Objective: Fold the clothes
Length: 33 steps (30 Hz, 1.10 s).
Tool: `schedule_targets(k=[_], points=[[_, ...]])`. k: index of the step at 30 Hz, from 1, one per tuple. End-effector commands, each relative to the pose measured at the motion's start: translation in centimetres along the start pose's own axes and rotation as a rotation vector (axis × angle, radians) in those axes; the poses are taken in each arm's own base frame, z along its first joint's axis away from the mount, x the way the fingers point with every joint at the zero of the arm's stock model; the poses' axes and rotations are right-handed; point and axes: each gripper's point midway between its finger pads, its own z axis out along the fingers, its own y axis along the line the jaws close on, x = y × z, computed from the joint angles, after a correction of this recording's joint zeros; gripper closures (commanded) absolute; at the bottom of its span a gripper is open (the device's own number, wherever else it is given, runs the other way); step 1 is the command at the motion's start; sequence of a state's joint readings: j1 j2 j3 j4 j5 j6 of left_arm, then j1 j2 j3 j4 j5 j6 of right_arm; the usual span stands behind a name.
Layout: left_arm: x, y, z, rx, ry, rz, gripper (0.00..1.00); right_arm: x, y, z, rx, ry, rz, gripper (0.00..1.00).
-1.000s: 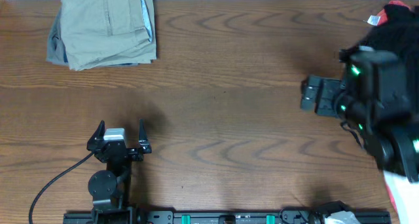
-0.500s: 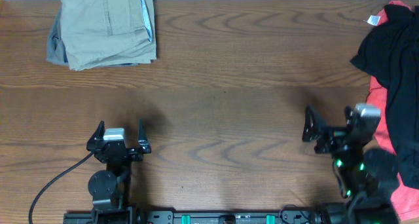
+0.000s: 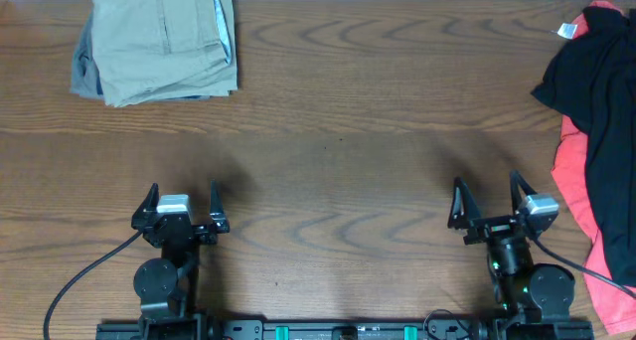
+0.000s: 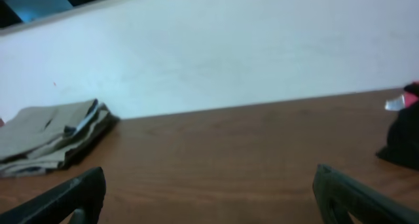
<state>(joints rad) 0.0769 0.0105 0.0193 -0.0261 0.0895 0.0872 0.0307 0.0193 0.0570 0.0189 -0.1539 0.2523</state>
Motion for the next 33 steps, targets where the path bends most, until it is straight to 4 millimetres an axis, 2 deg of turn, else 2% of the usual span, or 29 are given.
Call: schedule_targets(k=[1, 6, 9, 15, 33], points=[[1.4, -0.1, 0.1, 0.004, 0.043, 0.011, 0.02, 0.6, -0.1, 0.1, -0.012, -0.021, 0.004, 0.01], [1.4, -0.1, 0.1, 0.004, 0.043, 0.011, 0.02, 0.3, 0.0, 0.1, -0.019, -0.037, 0.005, 0.01], [1.4, -0.1, 0.1, 0.004, 0.043, 0.011, 0.02, 0.8, 0.0, 0.2, -0.016, -0.017, 0.008, 0.01], [1.4, -0.1, 0.1, 0.004, 0.043, 0.011, 0.02, 4.2, -0.9, 0.0, 0.016, 0.121, -0.022, 0.01], [1.4, -0.1, 0.1, 0.004, 0.043, 0.011, 0.02, 4.1, -0.8, 0.0, 0.014, 0.115, -0.056, 0.01]])
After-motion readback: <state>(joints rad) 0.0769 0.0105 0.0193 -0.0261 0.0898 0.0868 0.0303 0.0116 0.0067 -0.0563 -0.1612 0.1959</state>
